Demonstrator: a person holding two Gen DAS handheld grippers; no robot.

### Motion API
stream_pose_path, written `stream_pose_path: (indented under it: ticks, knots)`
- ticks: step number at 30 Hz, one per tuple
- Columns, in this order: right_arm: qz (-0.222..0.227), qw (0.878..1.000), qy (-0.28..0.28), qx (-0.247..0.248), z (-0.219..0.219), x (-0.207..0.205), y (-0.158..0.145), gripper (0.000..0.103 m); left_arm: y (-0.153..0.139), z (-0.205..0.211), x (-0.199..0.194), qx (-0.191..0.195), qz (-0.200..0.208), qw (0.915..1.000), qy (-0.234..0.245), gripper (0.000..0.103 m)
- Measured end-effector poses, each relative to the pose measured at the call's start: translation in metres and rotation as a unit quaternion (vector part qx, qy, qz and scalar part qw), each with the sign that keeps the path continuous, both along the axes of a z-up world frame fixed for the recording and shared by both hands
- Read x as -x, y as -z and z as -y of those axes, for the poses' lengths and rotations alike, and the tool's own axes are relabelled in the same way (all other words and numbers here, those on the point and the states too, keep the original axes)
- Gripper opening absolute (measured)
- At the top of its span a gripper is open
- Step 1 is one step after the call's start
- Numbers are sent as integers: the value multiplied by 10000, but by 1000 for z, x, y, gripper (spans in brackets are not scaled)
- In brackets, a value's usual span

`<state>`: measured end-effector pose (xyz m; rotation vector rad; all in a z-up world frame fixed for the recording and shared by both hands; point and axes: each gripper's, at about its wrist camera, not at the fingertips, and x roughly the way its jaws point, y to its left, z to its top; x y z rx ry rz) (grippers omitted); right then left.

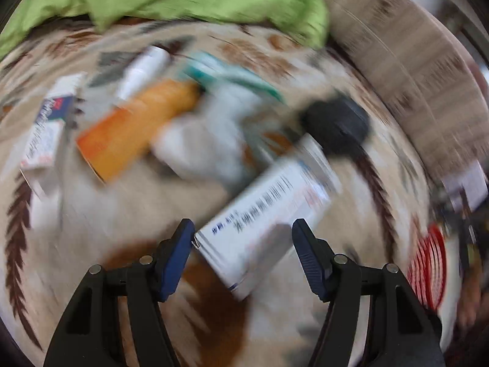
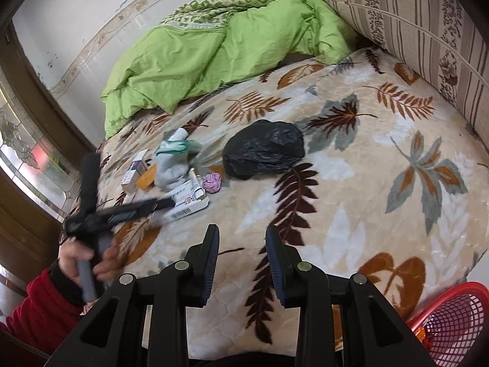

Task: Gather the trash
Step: 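Grasp the white medicine box with the left tool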

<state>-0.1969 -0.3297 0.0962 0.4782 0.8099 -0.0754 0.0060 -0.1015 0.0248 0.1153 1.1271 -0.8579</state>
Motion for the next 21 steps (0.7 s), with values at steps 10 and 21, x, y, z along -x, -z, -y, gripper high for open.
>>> stream_pose_path:
  ticks: [10,21]
  knots:
    - [105,9998,98,-148,11,1,-1,33,-21,31,37,-415,585,9956,599,71]
    - [55,9997,137,-176,13,4,3,38,2,53,38,-967,734,9922,-297,53]
